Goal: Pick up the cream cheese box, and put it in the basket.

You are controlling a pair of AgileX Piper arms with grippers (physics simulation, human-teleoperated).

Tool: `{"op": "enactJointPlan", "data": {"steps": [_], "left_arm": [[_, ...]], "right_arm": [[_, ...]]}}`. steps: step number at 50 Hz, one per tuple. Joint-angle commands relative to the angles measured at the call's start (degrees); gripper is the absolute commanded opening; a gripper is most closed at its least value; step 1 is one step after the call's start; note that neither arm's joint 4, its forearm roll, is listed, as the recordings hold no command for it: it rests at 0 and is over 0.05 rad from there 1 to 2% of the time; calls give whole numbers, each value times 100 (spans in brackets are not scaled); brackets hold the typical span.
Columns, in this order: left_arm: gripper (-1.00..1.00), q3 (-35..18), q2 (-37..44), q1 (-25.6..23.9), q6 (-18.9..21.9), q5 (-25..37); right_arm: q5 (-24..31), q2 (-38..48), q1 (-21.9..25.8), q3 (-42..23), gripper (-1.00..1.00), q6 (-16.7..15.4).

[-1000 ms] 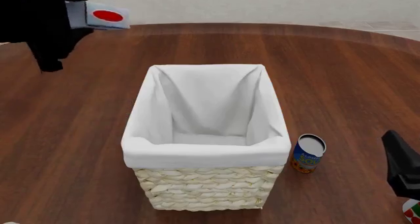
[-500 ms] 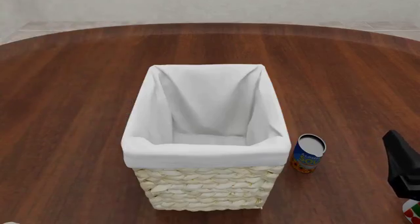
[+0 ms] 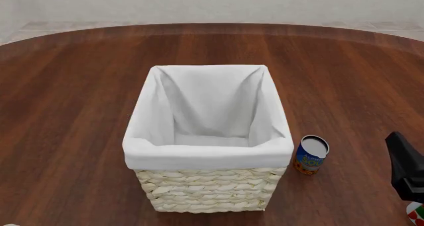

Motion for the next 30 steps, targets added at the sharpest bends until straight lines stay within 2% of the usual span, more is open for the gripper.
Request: {"op": "enactJointPlan", "data": {"steps": [1,3,6,12,24,30], "left_arm": [[-100,-306,189,-391,-1160,279],[-100,-286,280,-379,-1307,283],[-100,-121,319,-399,-1263,188],[-100,13,324,-701,-1741,197],[-100,597,442,-985,-1925,-316],[-100,618,561,-1125,-2092,-464]], "right_arm": [[-17,32,29,0,100,-1],[-21,38,40,0,100,-5],[-14,24,47,0,100,-2],[-15,27,8,0,100,-4],[-35,63,109,0,100,-26],[-38,68,118,0,100,-23]]}}
